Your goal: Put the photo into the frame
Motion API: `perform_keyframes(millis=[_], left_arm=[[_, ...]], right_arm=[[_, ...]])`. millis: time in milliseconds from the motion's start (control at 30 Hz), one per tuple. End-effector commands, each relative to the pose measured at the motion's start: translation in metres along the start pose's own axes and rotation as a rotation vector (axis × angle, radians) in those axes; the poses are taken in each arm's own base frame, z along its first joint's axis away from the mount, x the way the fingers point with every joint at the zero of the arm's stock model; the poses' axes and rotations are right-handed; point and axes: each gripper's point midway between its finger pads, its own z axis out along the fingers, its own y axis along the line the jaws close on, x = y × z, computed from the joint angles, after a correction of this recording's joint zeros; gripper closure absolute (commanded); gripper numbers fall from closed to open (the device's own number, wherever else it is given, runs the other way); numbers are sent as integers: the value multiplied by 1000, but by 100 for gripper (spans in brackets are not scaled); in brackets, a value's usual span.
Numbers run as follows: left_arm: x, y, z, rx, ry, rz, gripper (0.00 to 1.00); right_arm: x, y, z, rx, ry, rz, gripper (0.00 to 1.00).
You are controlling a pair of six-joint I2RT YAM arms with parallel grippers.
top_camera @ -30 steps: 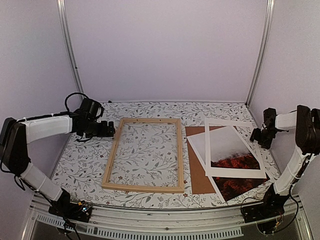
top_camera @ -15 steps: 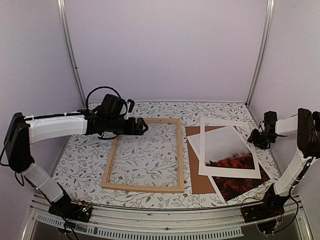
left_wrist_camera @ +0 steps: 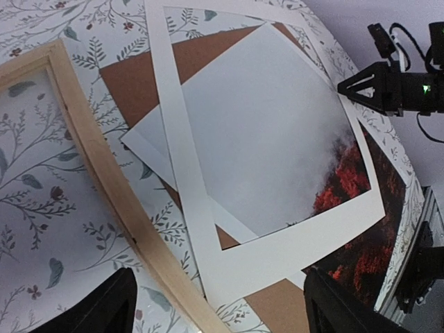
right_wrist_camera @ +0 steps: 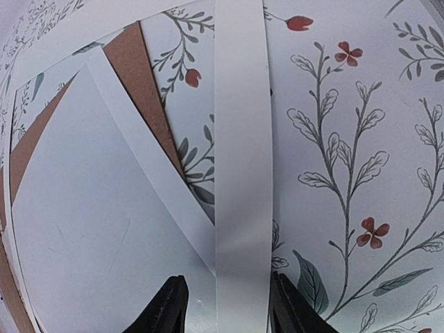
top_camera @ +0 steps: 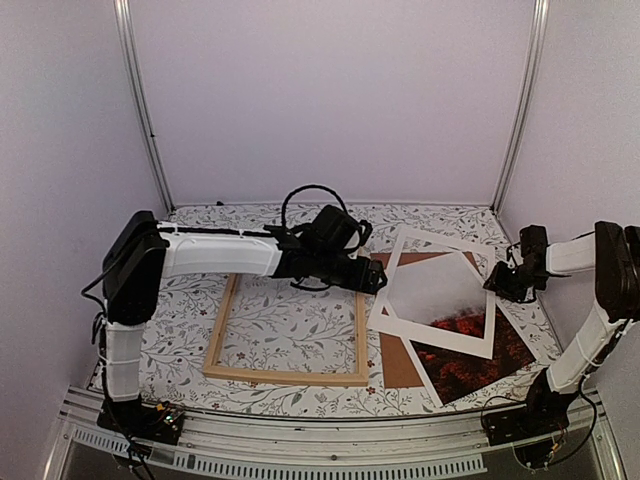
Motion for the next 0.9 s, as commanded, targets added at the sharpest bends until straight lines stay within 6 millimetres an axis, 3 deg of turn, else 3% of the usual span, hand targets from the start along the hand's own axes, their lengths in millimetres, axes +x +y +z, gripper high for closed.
perform_keyframes(millis=[0,267,533,867], left_arm=[[13,-20,26,14,58,37,15],[17,-24,31,4,71,62,16],[18,-18,22,-23,66,82,16],[18,-9,17,-65,53,93,15]], right_arm=[[22,-7,10,16,71,8,59],[11,-9,6,43,41,4,75],[2,-6,0,48,26,5,80],[7,-6,-2,81,29,-7,58]])
